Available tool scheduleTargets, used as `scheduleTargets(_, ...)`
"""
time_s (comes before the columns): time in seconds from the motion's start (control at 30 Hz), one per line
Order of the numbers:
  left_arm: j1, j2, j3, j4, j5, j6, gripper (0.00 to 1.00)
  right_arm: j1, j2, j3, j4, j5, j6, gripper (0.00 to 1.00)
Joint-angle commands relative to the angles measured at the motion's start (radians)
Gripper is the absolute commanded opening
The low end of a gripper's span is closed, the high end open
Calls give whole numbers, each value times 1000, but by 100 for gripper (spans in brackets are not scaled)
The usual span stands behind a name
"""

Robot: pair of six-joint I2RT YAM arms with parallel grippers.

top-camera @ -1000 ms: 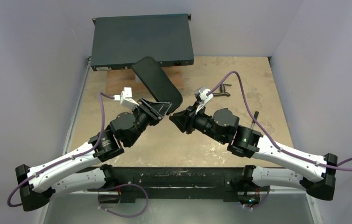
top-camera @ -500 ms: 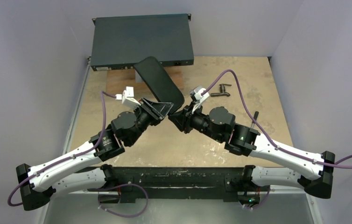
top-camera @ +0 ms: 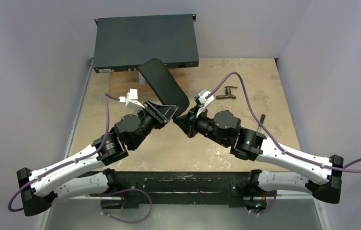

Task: Sort the hair-cutting tools
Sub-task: Zip the hairdressing tool bag at the center of the board.

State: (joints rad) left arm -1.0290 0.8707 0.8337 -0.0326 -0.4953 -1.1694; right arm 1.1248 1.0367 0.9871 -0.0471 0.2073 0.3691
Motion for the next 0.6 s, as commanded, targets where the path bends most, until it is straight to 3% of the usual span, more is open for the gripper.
scheduleTargets(0.0, -5, -10, 61, 94, 15, -3, 0, 1, -9, 27, -9, 51, -19, 0)
scheduleTargets(0.57, -3, -14, 58, 87, 21, 0, 0, 1, -51, -8, -55, 141, -25, 0)
